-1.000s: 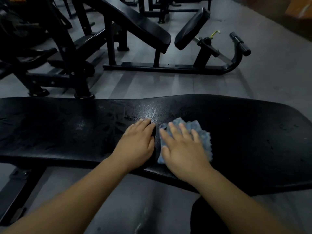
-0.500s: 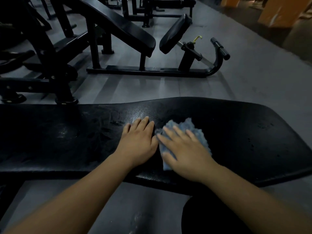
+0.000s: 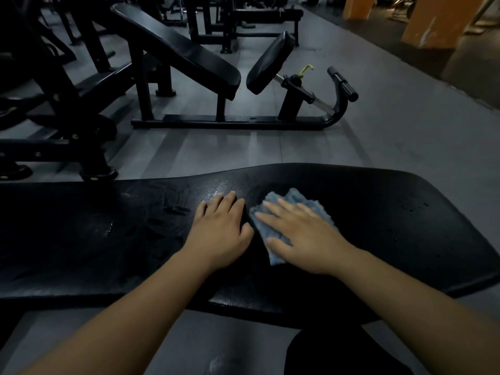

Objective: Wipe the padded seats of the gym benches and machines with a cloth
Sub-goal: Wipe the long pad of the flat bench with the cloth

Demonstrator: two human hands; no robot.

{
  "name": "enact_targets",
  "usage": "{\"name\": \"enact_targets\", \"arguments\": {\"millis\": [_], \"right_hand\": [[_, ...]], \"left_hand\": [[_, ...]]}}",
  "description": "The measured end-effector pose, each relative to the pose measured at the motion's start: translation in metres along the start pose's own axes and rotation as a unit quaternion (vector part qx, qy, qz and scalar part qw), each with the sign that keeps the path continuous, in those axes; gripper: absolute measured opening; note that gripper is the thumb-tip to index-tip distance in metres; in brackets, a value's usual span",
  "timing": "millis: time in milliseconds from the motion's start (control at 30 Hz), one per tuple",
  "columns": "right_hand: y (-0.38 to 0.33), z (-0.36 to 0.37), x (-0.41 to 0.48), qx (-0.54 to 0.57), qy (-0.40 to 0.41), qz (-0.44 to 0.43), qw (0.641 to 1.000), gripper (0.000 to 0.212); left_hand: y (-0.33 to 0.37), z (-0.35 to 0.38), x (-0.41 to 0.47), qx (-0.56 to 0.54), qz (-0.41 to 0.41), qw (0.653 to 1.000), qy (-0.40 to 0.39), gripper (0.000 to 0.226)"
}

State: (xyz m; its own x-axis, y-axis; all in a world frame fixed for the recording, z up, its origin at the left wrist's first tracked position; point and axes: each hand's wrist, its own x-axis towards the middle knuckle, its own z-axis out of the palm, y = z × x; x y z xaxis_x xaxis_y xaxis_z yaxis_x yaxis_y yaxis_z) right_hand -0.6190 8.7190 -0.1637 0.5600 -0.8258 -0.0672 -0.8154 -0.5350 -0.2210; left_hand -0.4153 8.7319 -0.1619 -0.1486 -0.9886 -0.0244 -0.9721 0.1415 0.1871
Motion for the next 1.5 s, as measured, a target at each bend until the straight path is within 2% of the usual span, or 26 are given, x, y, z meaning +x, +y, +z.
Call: {"name": "enact_targets", "arguments": {"millis": [100, 200, 300, 433, 533, 600, 733, 833, 933, 1000, 1067, 1167, 1233, 1333, 1367, 1500], "right_hand": [[0.033, -0.009, 0.043, -0.032, 0.03, 0.089, 0.995, 0.063], [0.028, -0.012, 0.101, -0.026, 0.023, 0.135, 0.99, 0.058], [0.009, -0.006, 0.111, -0.024, 0.024, 0.101, 0.994, 0.056], [0.021, -0.001, 0.066, 0.0, 0.032, 0.006, 0.999, 0.055], [0.05, -0.009, 0.086, -0.031, 0.051, 0.062, 0.996, 0.062], [0.049, -0.01, 0.119, -0.039, 0.047, 0.114, 0.992, 0.059], [0.012, -0.009, 0.15, -0.028, 0.04, 0.092, 0.995, 0.053], [-0.001, -0.007, 0.117, -0.015, 0.013, 0.034, 0.999, 0.052], [0.009, -0.003, 0.053, -0.006, 0.011, -0.031, 0.999, 0.054], [0.038, -0.008, 0.025, -0.011, 0.017, -0.007, 1.0, 0.058], [0.068, -0.016, 0.03, -0.028, 0.028, 0.073, 0.997, 0.061], [0.057, -0.021, 0.063, -0.026, 0.022, 0.163, 0.986, 0.062], [0.028, -0.013, 0.06, -0.015, 0.02, 0.131, 0.991, 0.06], [0.001, 0.002, -0.009, -0.003, 0.04, 0.022, 0.999, 0.057], [0.002, 0.004, -0.031, 0.0, 0.042, 0.012, 0.999, 0.059], [0.019, 0.003, -0.028, -0.003, 0.04, 0.098, 0.994, 0.063]], "left_hand": [[0.011, 0.002, 0.014, -0.005, -0.014, 1.0, 0.0, 0.06], [0.013, 0.008, 0.013, 0.0, -0.024, 1.0, 0.008, 0.061], [0.011, 0.007, 0.013, -0.004, -0.024, 0.999, 0.023, 0.062], [0.012, 0.002, 0.02, -0.009, -0.013, 1.0, 0.01, 0.073], [0.012, 0.005, 0.018, 0.004, -0.01, 1.0, 0.006, 0.073], [0.012, 0.007, 0.016, 0.0, -0.011, 1.0, 0.022, 0.07], [0.011, 0.011, 0.016, -0.035, -0.02, 0.997, 0.07, 0.06], [0.009, 0.012, 0.014, -0.07, -0.031, 0.99, 0.122, 0.05], [0.01, 0.009, 0.014, -0.044, -0.023, 0.993, 0.109, 0.054], [0.016, 0.005, 0.013, -0.018, -0.019, 0.997, 0.07, 0.06], [0.023, 0.003, 0.014, -0.015, -0.022, 0.999, 0.047, 0.057], [0.032, 0.006, 0.011, -0.02, -0.021, 0.999, 0.032, 0.055], [0.034, 0.01, 0.008, -0.015, -0.015, 0.999, 0.033, 0.055], [0.032, 0.012, 0.006, -0.017, -0.01, 0.999, 0.04, 0.056], [0.034, 0.012, 0.006, -0.014, -0.004, 0.999, 0.038, 0.059], [0.057, 0.015, 0.0, -0.013, 0.046, 0.998, 0.029, 0.073]]}}
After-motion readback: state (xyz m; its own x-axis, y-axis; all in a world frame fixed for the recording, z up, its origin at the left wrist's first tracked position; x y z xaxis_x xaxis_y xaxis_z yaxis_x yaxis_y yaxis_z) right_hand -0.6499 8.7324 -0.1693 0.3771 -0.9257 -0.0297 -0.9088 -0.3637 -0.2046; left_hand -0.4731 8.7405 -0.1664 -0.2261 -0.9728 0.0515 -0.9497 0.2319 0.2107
